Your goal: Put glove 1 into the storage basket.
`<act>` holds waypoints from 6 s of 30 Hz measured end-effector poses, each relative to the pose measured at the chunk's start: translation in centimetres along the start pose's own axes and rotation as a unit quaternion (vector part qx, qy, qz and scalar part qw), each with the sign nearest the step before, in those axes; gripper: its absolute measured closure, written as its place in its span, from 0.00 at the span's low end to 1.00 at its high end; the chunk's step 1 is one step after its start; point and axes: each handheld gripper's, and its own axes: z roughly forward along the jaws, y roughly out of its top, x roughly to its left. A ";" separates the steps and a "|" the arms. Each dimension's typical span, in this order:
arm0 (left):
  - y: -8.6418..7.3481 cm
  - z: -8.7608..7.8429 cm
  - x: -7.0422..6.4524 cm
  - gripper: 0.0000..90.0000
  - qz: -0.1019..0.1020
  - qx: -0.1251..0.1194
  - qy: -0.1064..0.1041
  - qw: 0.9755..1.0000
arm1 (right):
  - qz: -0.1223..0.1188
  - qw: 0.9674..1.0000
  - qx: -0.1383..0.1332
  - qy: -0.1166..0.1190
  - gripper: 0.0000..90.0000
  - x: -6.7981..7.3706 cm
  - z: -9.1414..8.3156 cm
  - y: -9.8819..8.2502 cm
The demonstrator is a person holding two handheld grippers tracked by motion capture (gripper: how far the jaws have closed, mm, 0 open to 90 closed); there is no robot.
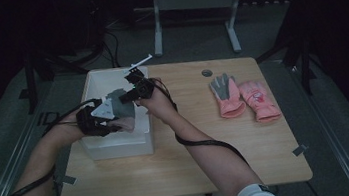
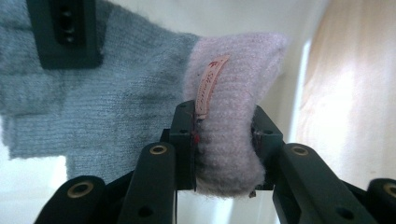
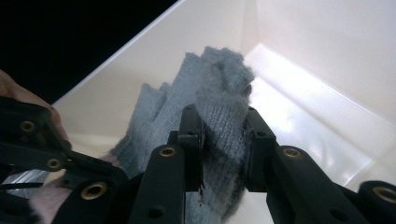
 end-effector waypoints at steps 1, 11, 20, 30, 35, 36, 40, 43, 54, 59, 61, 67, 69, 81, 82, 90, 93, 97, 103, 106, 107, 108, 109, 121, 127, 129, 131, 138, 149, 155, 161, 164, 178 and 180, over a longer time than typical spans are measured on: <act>0.0 0.4 0.1 0.76 -0.001 0.006 0.000 1.000 | 0.002 1.000 0.006 -0.003 0.82 -0.2 0.4 0.1; 1.1 2.8 0.6 0.76 0.036 0.059 0.007 0.998 | 0.013 0.998 0.043 -0.037 0.82 -1.5 2.6 0.6; 1.5 4.8 1.1 0.74 0.017 0.088 -0.003 0.996 | 0.014 0.997 0.052 -0.057 0.71 -1.8 3.0 0.9; 2.0 6.1 1.1 0.53 -0.015 0.126 -0.026 0.992 | 0.025 0.999 0.015 -0.038 0.56 -2.9 -1.0 0.5; 2.0 4.6 0.8 0.48 -0.025 0.112 -0.017 0.993 | 0.022 0.999 -0.007 -0.029 0.54 -3.1 -3.3 -0.2; 2.0 4.2 0.7 0.48 -0.030 0.109 -0.014 0.994 | 0.021 0.999 -0.010 -0.028 0.54 -3.0 -3.8 -0.4; 2.3 2.7 0.5 0.48 -0.044 0.084 -0.008 0.995 | 0.010 0.999 -0.026 -0.027 0.54 -3.0 -5.9 -1.3; 3.0 1.8 0.5 0.48 -0.053 0.070 -0.008 0.996 | 0.007 0.999 -0.032 -0.030 0.54 -3.3 -7.4 -2.2; 6.8 0.5 0.9 0.49 -0.079 0.015 -0.005 0.997 | 0.004 0.998 -0.047 -0.047 0.55 -5.3 -11.6 -6.4; 9.2 -0.1 0.9 0.49 -0.086 -0.013 -0.004 0.996 | -0.001 0.997 -0.053 -0.055 0.56 -6.6 -13.2 -7.9; 10.2 -0.2 0.6 0.49 -0.088 -0.027 -0.008 0.996 | -0.002 0.997 -0.055 -0.061 0.56 -7.2 -13.9 -8.5; 13.1 0.6 -0.6 0.49 -0.091 -0.044 -0.017 0.995 | -0.009 0.995 -0.064 -0.072 0.57 -8.8 -16.0 -10.1; 14.0 1.1 -1.1 0.49 -0.095 -0.040 -0.021 0.994 | -0.011 0.995 -0.064 -0.078 0.58 -9.3 -16.6 -10.8; 17.7 5.1 -5.9 0.53 -0.121 -0.039 -0.005 0.992 | -0.017 0.992 -0.075 -0.103 0.61 -12.4 -19.2 -14.4; 17.8 5.6 -6.3 0.53 -0.124 -0.039 -0.002 0.992 | -0.020 0.991 -0.076 -0.106 0.61 -12.6 -19.3 -14.7; 17.1 9.0 -9.2 0.54 -0.139 -0.071 0.010 0.988 | 0.017 0.983 -0.085 -0.160 0.67 -15.2 -20.5 -16.6; 16.6 10.2 -10.3 0.54 -0.144 -0.075 0.001 0.987 | 0.030 0.979 -0.095 -0.177 0.66 -16.4 -21.0 -17.0; 15.7 11.8 -12.2 0.44 -0.154 -0.082 0.005 0.985 | 0.032 0.974 -0.095 -0.204 0.65 -18.2 -21.2 -17.5; 14.0 13.4 -14.0 0.28 -0.178 -0.084 0.011 0.980 | 0.037 0.972 -0.070 -0.219 0.65 -20.7 -20.3 -18.0; 13.3 13.9 -14.6 0.18 -0.190 -0.085 0.015 0.978 | 0.030 0.970 -0.049 -0.235 0.67 -21.9 -19.1 -18.0; 12.7 14.3 -15.0 0.15 -0.196 -0.090 0.013 0.976 | 0.030 0.970 -0.040 -0.239 0.68 -22.6 -18.4 -17.8; 12.5 14.5 -15.2 0.15 -0.199 -0.090 0.022 0.975 | 0.032 0.970 -0.038 -0.240 0.68 -22.9 -18.1 -17.7; 12.5 14.5 -15.2 0.14 -0.199 -0.090 0.022 0.975 | 0.034 0.969 -0.034 -0.242 0.69 -23.1 -17.7 -17.6; 10.5 15.0 -17.2 0.00 -0.225 -0.127 0.088 0.962 | 0.032 0.964 0.021 -0.264 0.71 -25.3 -13.3 -17.1; 9.8 15.3 -17.6 0.00 -0.229 -0.131 0.087 0.961 | 0.039 0.962 0.037 -0.267 0.80 -25.6 -11.7 -17.8; 9.5 15.6 -17.7 0.00 -0.227 -0.127 0.085 0.962 | 0.062 0.961 0.028 -0.269 0.87 -25.7 -11.4 -18.0; 9.5 15.6 -17.7 0.00 -0.226 -0.125 0.084 0.962 | 0.070 0.960 0.026 -0.269 0.90 -25.8 -11.4 -18.0; 9.1 15.7 -17.4 0.00 -0.226 -0.140 0.089 0.960 | 0.130 0.959 -0.023 -0.252 0.98 -23.6 -13.4 -17.5; 9.0 15.7 -17.5 0.00 -0.217 -0.139 0.087 0.962 | 0.135 0.953 -0.102 -0.252 0.99 -15.3 -17.6 -17.8; 9.0 15.7 -17.5 0.00 -0.213 -0.148 0.088 0.962 | 0.132 0.952 -0.121 -0.249 0.99 -10.2 -19.1 -19.5; 9.1 15.6 -17.6 0.00 -0.210 -0.154 0.082 0.962 | 0.141 0.951 -0.120 -0.247 0.99 -8.4 -18.8 -21.5; 9.1 15.7 -17.7 0.00 -0.207 -0.154 0.079 0.963 | 0.159 0.950 -0.113 -0.243 0.99 -8.6 -18.1 -22.6; 9.1 16.0 -17.7 0.00 -0.200 -0.150 0.080 0.965 | 0.175 0.953 -0.052 -0.242 0.98 -9.8 -11.6 -24.8; 9.1 16.0 -17.7 0.00 -0.202 -0.152 0.078 0.964 | 0.167 0.954 -0.048 -0.244 0.98 -9.8 -11.3 -24.8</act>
